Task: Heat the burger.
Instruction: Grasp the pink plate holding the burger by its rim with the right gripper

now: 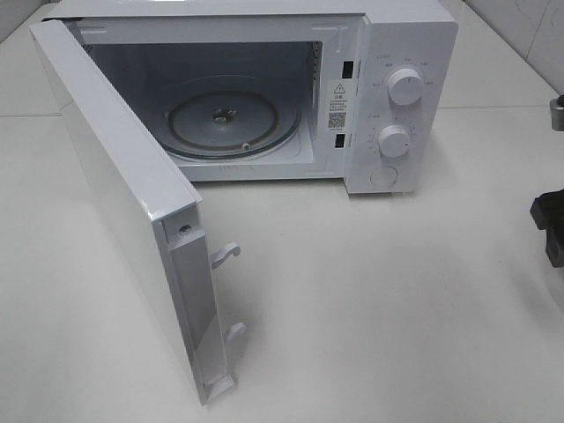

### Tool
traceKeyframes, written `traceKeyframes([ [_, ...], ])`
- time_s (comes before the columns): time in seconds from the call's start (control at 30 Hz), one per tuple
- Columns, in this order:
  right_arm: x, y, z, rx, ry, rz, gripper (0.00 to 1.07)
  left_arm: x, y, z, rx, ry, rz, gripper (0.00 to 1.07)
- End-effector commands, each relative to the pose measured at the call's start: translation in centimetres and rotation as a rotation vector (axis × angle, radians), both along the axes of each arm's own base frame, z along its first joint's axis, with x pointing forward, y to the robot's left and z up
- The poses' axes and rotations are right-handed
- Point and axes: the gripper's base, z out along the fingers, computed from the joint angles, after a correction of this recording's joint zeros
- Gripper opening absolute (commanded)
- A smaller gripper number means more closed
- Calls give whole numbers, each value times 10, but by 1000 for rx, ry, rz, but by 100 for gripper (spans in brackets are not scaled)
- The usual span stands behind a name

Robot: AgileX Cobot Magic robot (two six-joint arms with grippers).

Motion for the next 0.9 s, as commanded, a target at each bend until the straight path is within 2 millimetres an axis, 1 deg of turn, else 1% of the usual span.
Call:
traceKeyframes([
  [0.03,4,-5,-3,-13,22,45,88,1,0,0,-1,-14,-1,102],
  [0.07,9,-8,-7,-10,10,77,86,1,0,0,-1,-14,-1,102],
  [0.13,11,-10,-9,-9,6,82,86,1,0,0,-1,-14,-1,102],
  [0.2,17,-18,-19,-2,20,87,86,1,0,0,-1,-14,-1,102],
  [0.23,19,-24,-30,1,60,66,87,1,0,0,-1,-14,-1,102],
  [0.33,20,-27,-35,2,81,57,87,1,0,0,-1,-14,-1,102],
  [0.4,24,-37,-52,9,129,62,86,1,0,0,-1,-14,-1,102],
  [0.43,24,-37,-52,9,129,62,86,1,0,0,-1,-14,-1,102],
  [0.47,26,-40,-57,15,134,61,86,1,0,0,-1,-14,-1,102],
  [0.5,28,-43,-65,38,142,52,86,1,0,0,-1,-14,-1,102],
  [0.53,28,-43,-65,38,142,52,86,1,0,0,-1,-14,-1,102],
  [0.6,30,-48,-76,71,146,40,86,1,0,0,-1,-14,-1,102],
  [0.63,30,-48,-76,71,146,40,86,1,0,0,-1,-14,-1,102],
  [0.67,31,-52,-82,81,153,37,86,1,0,0,-1,-14,-1,102],
  [0.73,32,-53,-85,84,158,31,85,1,0,0,-1,-14,-1,102],
  [0.8,32,-57,-92,91,172,16,85,1,0,0,-1,-14,-1,102],
  [0.9,33,-58,-96,93,181,18,84,1,0,0,-1,-14,-1,102],
])
